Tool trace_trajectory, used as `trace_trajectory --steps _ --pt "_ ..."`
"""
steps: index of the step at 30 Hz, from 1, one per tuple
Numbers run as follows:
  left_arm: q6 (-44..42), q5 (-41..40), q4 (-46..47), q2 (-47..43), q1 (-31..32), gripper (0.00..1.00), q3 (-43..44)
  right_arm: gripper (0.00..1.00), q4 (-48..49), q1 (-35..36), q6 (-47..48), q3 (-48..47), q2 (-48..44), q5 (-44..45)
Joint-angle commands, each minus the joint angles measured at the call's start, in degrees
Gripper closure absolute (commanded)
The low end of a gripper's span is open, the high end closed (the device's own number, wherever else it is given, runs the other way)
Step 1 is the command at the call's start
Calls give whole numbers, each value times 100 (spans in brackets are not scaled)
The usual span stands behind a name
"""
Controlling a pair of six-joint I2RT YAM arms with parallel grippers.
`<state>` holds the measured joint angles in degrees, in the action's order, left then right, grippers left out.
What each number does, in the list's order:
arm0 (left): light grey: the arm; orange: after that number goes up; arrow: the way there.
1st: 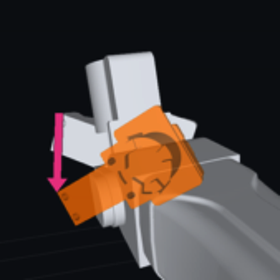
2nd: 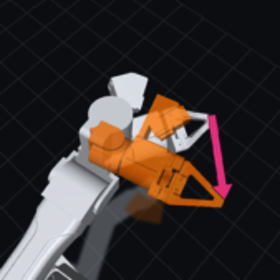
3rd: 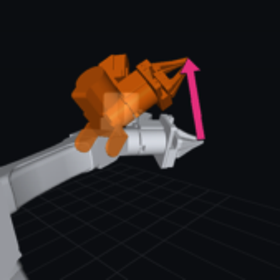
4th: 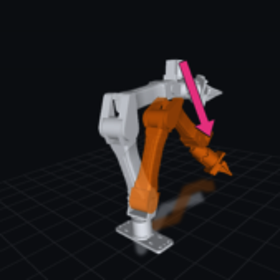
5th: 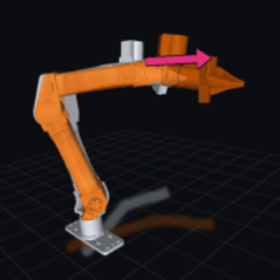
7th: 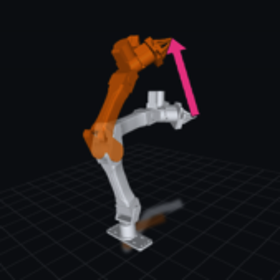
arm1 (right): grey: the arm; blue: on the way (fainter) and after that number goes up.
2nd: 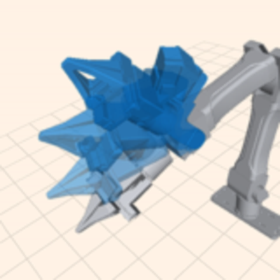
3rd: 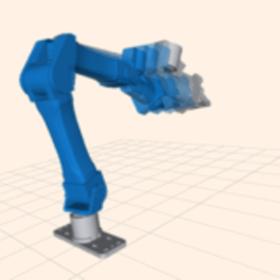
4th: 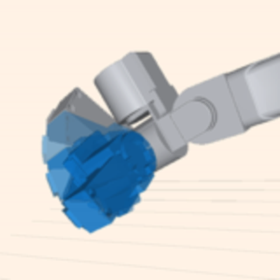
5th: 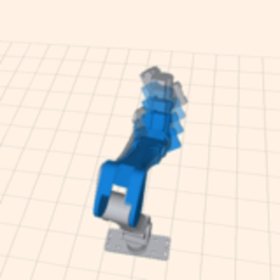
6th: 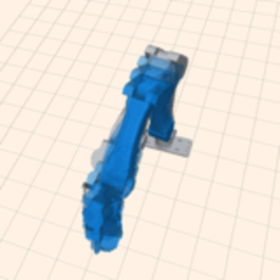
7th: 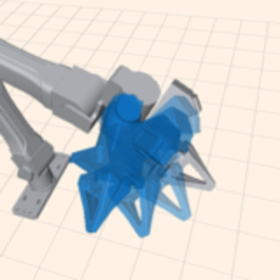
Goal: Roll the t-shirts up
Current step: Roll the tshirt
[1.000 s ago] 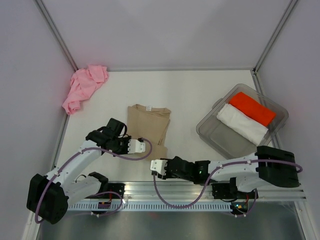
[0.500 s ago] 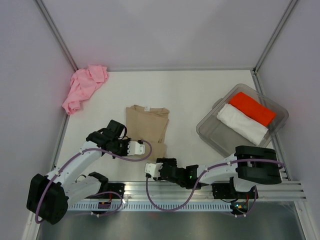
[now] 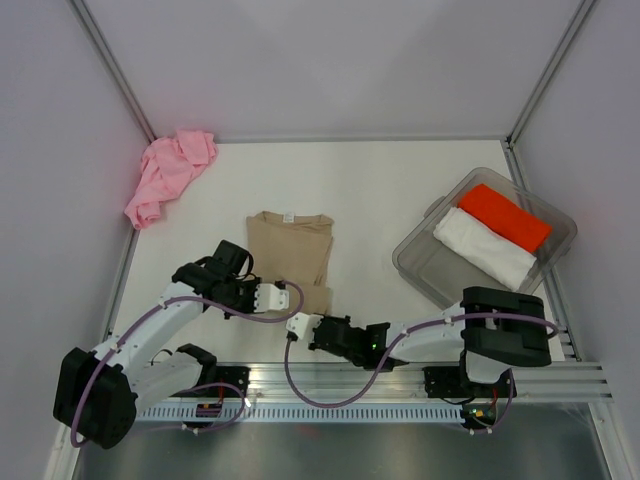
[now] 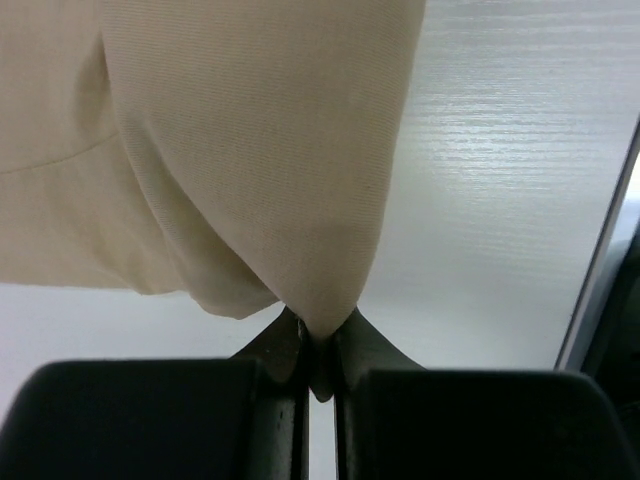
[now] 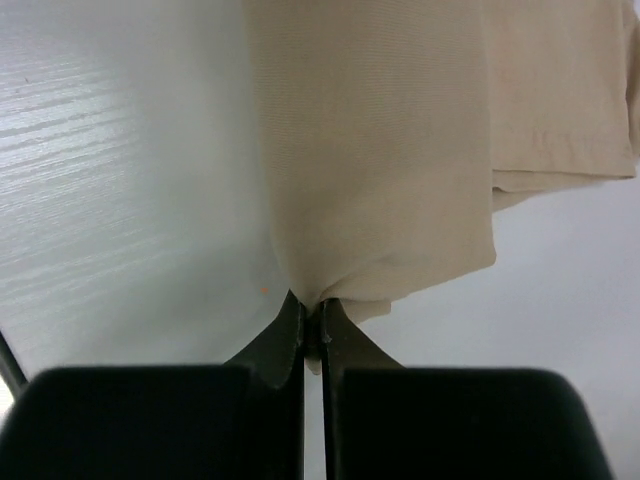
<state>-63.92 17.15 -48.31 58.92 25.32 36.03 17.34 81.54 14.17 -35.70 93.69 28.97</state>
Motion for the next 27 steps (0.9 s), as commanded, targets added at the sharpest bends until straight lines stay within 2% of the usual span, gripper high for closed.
trace_trajectory --steps 1,5,7,12,16,18,23,27 --pt "38 509 -520 -134 -62 98 123 100 -484 -147 -433 -94 -552 -601" --pt "-427 798 -1729 -73 -159 98 404 100 -1513 -208 -705 -384 -1070 -2408" --pt "-856 895 -2180 32 -255 98 606 100 -1917 -208 -898 -385 -1386 -2973" --pt "-1535 878 -3068 374 -554 98 1019 100 -2095 -375 -1338 -122 -2003 -4564" --pt "-1755 834 -3140 778 -555 98 1186 100 -1526 -901 -1698 133 -2250 -5365" --pt "-1747 904 -3123 1077 -572 98 1353 100 -1392 -1420 -1778 151 -2154 -5761" --pt "-1685 1045 -2887 1587 -695 96 1530 100 -1375 -2359 -1918 107 -1434 -6604" --pt "-1685 1159 -2815 2271 -976 96 1739 100 -831 -3046 -2330 213 -1038 -6913"
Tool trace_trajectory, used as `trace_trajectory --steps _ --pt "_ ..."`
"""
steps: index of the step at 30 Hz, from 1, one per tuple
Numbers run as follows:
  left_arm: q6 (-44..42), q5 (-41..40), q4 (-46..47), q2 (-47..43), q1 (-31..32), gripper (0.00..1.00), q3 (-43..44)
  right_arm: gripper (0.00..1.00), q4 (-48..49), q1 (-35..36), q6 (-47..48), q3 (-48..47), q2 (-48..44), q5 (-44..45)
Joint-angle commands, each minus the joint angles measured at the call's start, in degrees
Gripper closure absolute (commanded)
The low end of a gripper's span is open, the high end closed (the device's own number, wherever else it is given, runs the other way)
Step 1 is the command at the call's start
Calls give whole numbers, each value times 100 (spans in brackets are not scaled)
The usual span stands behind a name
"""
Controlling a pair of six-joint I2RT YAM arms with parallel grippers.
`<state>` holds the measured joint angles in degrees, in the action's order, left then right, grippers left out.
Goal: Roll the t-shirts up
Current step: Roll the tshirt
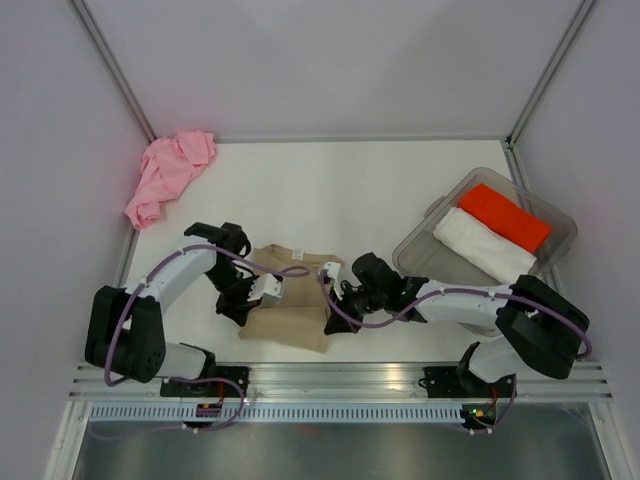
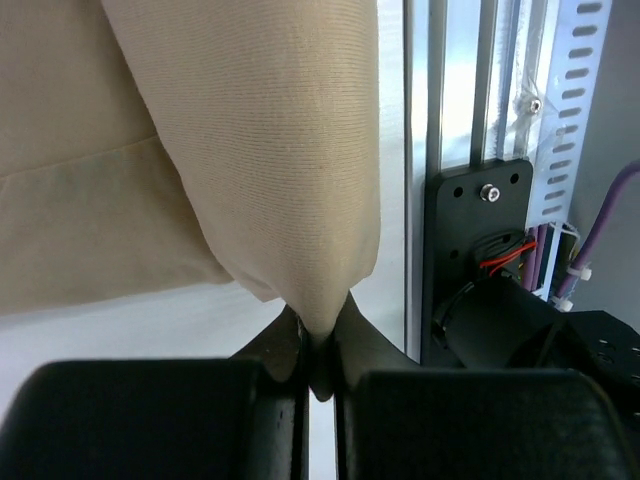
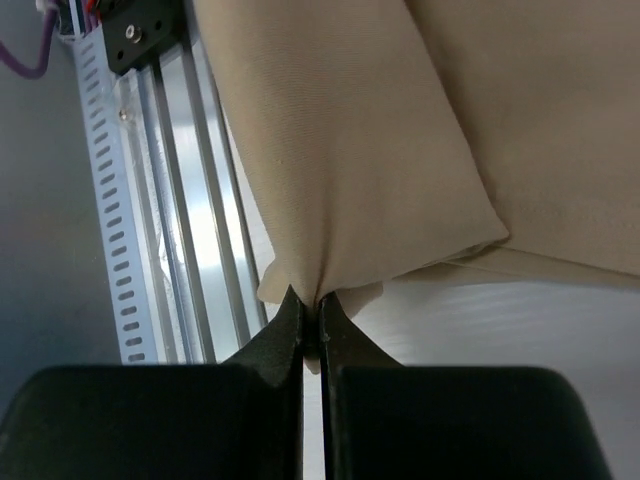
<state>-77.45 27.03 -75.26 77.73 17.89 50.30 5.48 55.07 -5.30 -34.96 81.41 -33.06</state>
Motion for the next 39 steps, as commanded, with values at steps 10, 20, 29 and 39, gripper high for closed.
trace_trajectory --steps 10,20,29,39 --pt "89 321 223 1455 -804 97 674 63 1086 -972 -779 24 824 -736" --pt "37 444 267 1385 -945 95 524 25 1729 -665 -806 534 -98 -281" --pt "125 444 311 1420 -945 90 595 24 1546 -93 -815 -54 252 967" --pt "257 514 328 1122 -1042 52 560 76 1483 30 -1131 -547 1281 688"
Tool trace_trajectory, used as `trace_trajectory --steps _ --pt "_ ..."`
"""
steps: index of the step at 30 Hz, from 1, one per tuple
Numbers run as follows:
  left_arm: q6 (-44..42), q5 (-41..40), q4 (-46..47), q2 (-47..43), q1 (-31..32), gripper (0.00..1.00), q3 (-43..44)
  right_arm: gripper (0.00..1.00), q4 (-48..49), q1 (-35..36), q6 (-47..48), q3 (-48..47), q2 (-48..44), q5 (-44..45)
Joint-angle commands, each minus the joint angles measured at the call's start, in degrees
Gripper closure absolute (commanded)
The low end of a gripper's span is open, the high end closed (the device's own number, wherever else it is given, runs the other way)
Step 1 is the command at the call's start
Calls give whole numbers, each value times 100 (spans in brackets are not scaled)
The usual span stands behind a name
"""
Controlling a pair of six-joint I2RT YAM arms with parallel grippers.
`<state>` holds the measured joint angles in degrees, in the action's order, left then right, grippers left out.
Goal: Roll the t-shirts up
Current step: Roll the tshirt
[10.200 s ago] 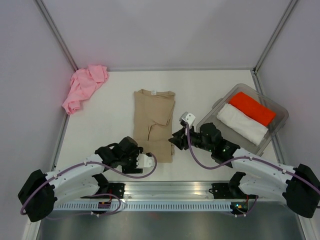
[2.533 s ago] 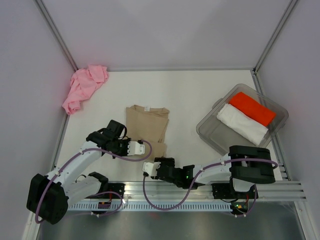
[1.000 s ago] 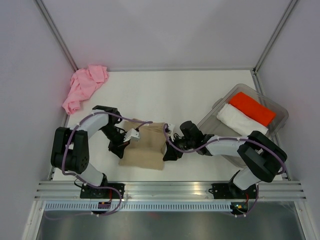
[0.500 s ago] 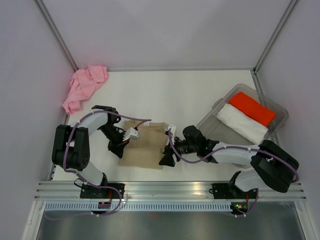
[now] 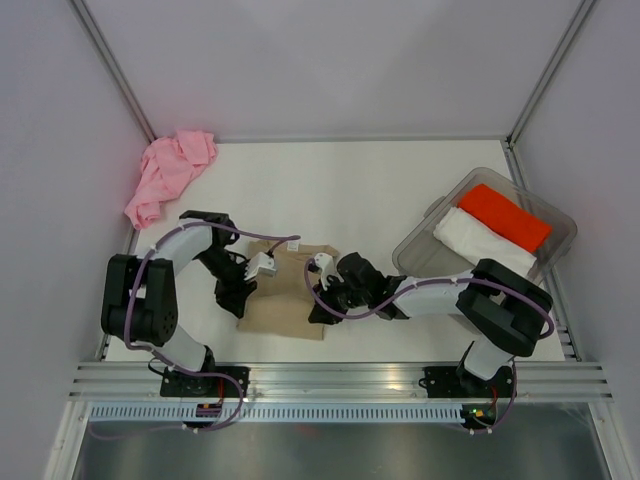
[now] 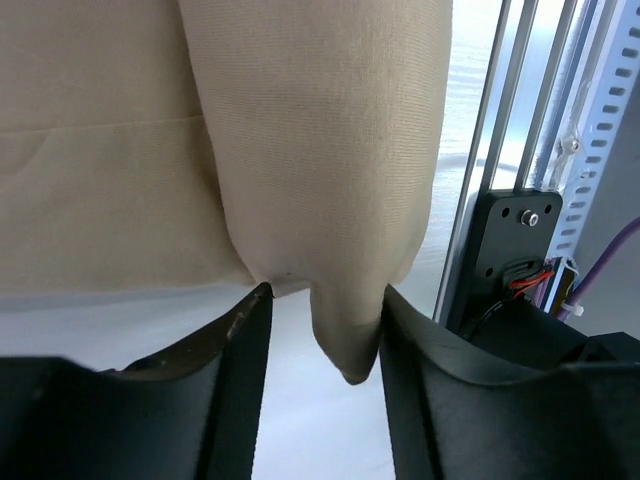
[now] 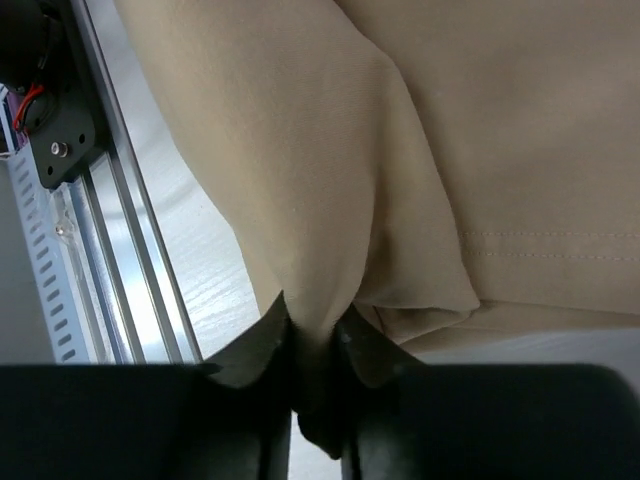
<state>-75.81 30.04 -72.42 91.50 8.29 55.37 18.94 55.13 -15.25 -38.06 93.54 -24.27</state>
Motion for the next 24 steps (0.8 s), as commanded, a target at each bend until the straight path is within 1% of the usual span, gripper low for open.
trace_trajectory --steps 1,2,3,4,5,7,8,10,11,12,13,14,16,17,20,21,22,23,24 --pt "101 282 44 -325 -82 48 -17 82 128 32 -137 -254 68 -244" --pt "136 492 44 -465 -82 46 -53 88 84 24 -154 -280 59 -279" --pt "137 624 35 -519 -74 44 -79 99 31 24 -163 -307 59 -332" --pt "189 887 44 -572 -65 44 -158 100 -82 32 -180 -394 68 -524" --pt "285 968 44 -607 -39 45 -202 100 -109 41 -233 -430 77 -622" --pt "374 1047 53 -599 -12 49 -351 100 -84 59 -329 -509 77 -963" --pt "461 1056 53 -564 -12 63 -404 100 -75 76 -417 -526 86 -1070" --pt "489 1030 -60 -563 -12 82 -519 100 100 94 -610 -492 112 -1561" --pt "384 1030 -201 -590 -21 97 -536 100 110 85 -750 -483 121 -1720" --pt "252 1004 -646 -599 -30 98 -510 99 127 94 -795 -430 130 -1887" --pt "-62 986 -842 -616 -99 98 -475 100 119 85 -822 -386 130 -2201" --pt "-178 942 -1009 -608 -161 98 -397 99 127 85 -892 -273 138 -2283" --pt "-259 697 -1151 -520 -275 98 -335 100 346 76 -1067 -106 173 -2572" --pt "-215 600 -1090 -363 -302 98 -308 100 756 59 -1347 61 200 -2643" --pt "109 441 -818 -29 -311 98 -212 100 1330 -29 -1762 255 480 -2723" --pt "415 432 -695 208 -311 98 -116 100 1514 -73 -1902 273 560 -2654" --pt "609 406 -346 340 -311 98 -54 100 1595 -151 -1964 291 734 -2575" --pt "1012 319 -160 507 -311 98 34 100 1804 -326 -2165 291 928 -2435" --pt "1172 283 42 596 -311 97 78 100 1911 -406 -2263 273 1008 -2364"
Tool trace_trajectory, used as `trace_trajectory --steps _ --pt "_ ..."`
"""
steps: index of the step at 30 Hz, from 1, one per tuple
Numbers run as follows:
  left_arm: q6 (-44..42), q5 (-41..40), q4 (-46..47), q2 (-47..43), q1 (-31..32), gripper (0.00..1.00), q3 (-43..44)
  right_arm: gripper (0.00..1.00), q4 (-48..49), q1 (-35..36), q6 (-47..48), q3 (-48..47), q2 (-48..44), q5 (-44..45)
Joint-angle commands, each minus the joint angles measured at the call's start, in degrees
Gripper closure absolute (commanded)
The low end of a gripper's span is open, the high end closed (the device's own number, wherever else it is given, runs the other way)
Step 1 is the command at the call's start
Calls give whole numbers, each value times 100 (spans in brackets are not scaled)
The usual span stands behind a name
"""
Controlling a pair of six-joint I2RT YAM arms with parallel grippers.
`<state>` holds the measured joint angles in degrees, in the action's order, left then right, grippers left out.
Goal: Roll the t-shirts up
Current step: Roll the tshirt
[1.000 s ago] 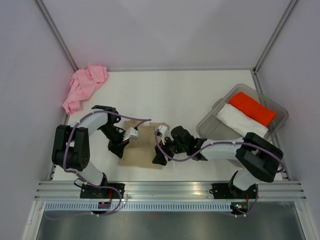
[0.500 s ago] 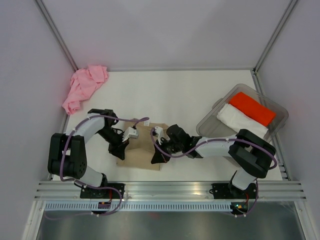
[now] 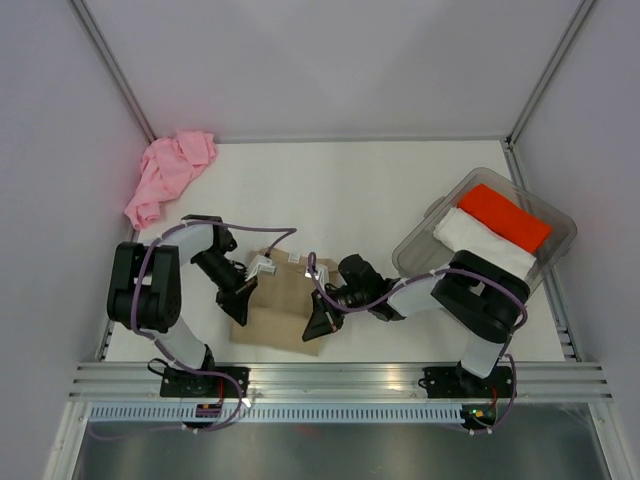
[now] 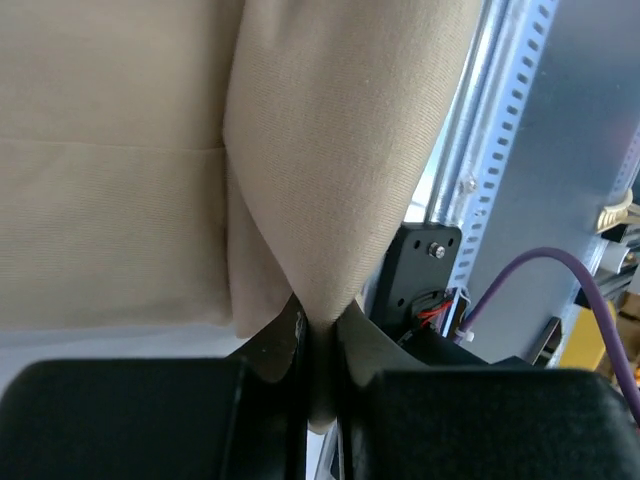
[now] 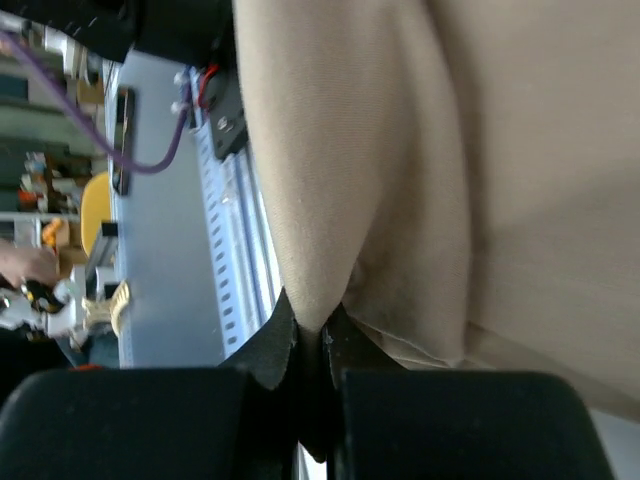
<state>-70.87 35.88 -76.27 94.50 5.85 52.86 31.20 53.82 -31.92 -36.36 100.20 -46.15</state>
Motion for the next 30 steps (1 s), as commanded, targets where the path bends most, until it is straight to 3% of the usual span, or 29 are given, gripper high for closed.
trace_trajectory --steps 1,5,9,11,15,20,27,28,30 --pt "854 -336 777 349 -66 94 356 100 746 -424 -657 59 429 -114" --pt "1478 -537 1307 473 -66 88 366 93 196 -496 -508 -293 588 325" --pt "1821 -819 1886 324 -66 73 128 81 -34 -504 -552 -284 492 624" --pt "2093 -942 2385 17 -66 71 -73 76 -341 -496 -570 -389 465 773" --pt "2174 -899 2871 -923 -66 51 -443 71 -869 -496 -526 -635 439 985" --pt "2060 -1109 2890 -1276 -66 50 -566 66 -1546 -496 -473 -908 474 1205" --pt "2244 -969 3074 -1495 -66 53 -470 55 -1494 -504 -421 -732 193 1530" --pt "2253 -856 3092 -1539 -66 54 -426 55 -1512 -504 -411 -706 158 1582" --pt "2297 -749 3101 -1610 -66 55 -400 67 -1468 -496 -394 -680 87 1723"
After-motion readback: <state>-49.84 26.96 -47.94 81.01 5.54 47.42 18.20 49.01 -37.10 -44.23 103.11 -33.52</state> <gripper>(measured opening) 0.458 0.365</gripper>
